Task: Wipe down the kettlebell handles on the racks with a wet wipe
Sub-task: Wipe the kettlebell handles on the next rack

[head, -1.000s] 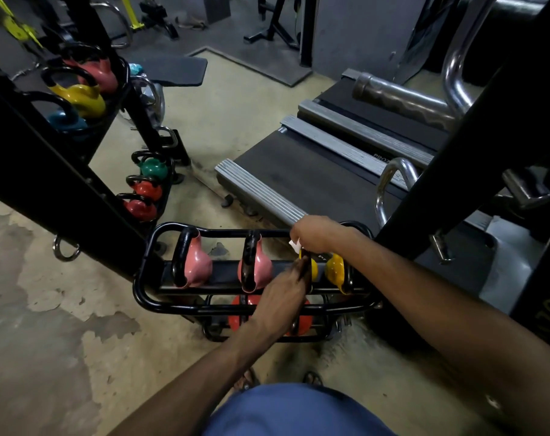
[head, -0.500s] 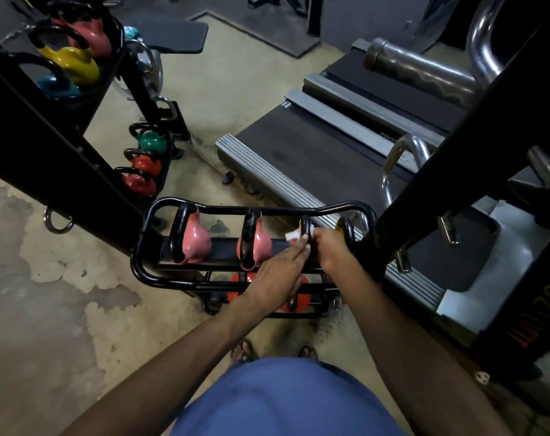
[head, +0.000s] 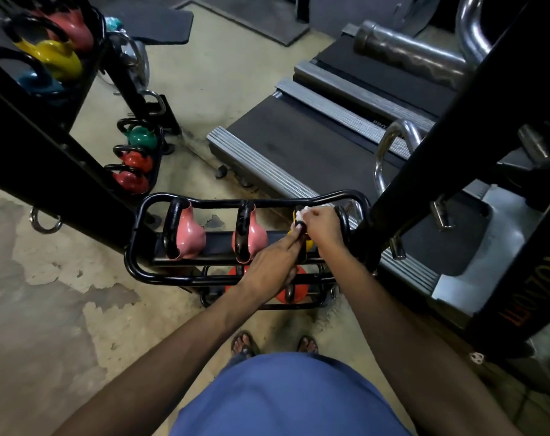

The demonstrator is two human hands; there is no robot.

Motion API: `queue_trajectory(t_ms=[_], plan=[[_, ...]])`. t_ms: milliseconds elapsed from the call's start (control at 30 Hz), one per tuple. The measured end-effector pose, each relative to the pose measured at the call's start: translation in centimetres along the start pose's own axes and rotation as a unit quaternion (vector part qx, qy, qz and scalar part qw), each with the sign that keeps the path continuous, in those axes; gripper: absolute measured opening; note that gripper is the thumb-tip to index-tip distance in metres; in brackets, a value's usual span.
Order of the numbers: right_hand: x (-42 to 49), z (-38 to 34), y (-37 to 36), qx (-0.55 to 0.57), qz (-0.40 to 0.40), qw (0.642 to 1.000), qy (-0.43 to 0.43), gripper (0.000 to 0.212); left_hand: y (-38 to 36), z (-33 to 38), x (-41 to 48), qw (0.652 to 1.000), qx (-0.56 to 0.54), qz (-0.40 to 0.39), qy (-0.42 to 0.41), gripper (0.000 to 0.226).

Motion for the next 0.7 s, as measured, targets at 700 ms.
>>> queue_trajectory(t_ms=[700], plan=[[-3.7, -7.8, -1.6, -0.622, -0.149, 0.612, 0.465, 0.026, -2.6, 1.8, -2.6, 0.995, 0.061, 0.044, -0.062, 0.073]])
Point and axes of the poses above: each hand's wrist, its own x-axis towards the middle knuckle, its own y-axis out of the back of the hand, z = x × y, the point moved 8 cm from there along x, towards the middle knuckle, and after that the axes turned 9 degrees about -x, right-handed, at the moved point
